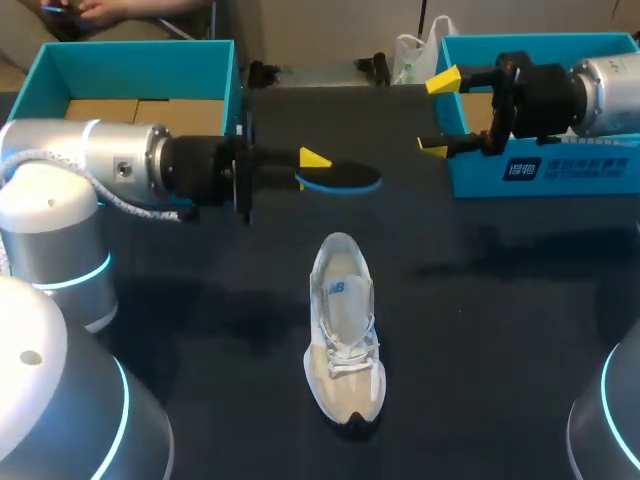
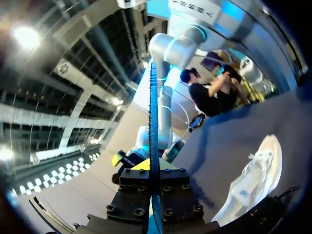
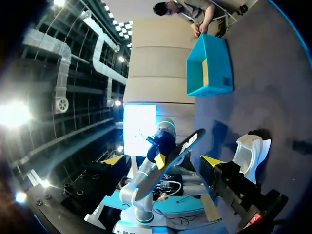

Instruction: Take the shoe out of the shoebox, open the shoe tongue, remove and reinsert the insole, then place the shoe into the shoebox

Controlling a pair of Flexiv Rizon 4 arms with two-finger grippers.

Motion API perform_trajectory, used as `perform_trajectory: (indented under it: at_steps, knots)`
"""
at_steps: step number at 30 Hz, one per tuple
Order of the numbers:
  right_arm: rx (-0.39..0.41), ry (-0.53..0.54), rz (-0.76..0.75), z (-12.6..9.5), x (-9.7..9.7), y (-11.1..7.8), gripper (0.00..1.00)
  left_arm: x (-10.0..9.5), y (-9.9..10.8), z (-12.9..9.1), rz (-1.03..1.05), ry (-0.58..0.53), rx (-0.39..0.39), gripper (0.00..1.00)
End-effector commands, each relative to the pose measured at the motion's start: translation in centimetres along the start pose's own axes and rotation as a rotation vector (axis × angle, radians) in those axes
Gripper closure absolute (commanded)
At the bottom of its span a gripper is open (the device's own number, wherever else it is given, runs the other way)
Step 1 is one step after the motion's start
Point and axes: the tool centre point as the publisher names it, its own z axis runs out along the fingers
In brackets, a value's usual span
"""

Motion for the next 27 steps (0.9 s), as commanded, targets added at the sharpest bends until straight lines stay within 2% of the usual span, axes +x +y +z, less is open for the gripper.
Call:
perform_trajectory:
  at_steps: [1,6,7,12,17,18,19,27]
  knots:
    - [-0.002,-0.001,0.000,0.1,0.0,0.0,0.00,0.2,0.1,0.0,-0.042,-0.010,0.008,1.00]
    - [-0.002,-0.001,0.000,0.1,0.0,0.0,0.00,0.1,-0.2,0.4,-0.072,0.001,0.006,1.00]
    - [-0.002,-0.001,0.000,0.1,0.0,0.0,0.00,-0.2,-0.4,0.6,-0.108,-0.013,-0.024,1.00]
    - [-0.002,-0.001,0.000,0.1,0.0,0.0,0.00,-1.3,-0.5,0.9,-0.408,-0.041,-0.148,1.00]
    - [-0.002,-0.001,0.000,0.1,0.0,0.0,0.00,-1.9,0.8,0.6,-0.940,-0.122,-0.169,1.00]
    - [-0.002,-0.001,0.000,0.1,0.0,0.0,0.00,-1.7,1.0,0.5,-0.940,-0.129,-0.194,1.00]
    - [-0.002,-0.001,0.000,0.1,0.0,0.0,0.00,-1.3,0.9,0.4,-0.838,-0.128,-0.241,1.00]
    - [-0.002,-0.001,0.000,0.1,0.0,0.0,0.00,-1.3,0.9,0.4,-0.838,-0.128,-0.241,1.00]
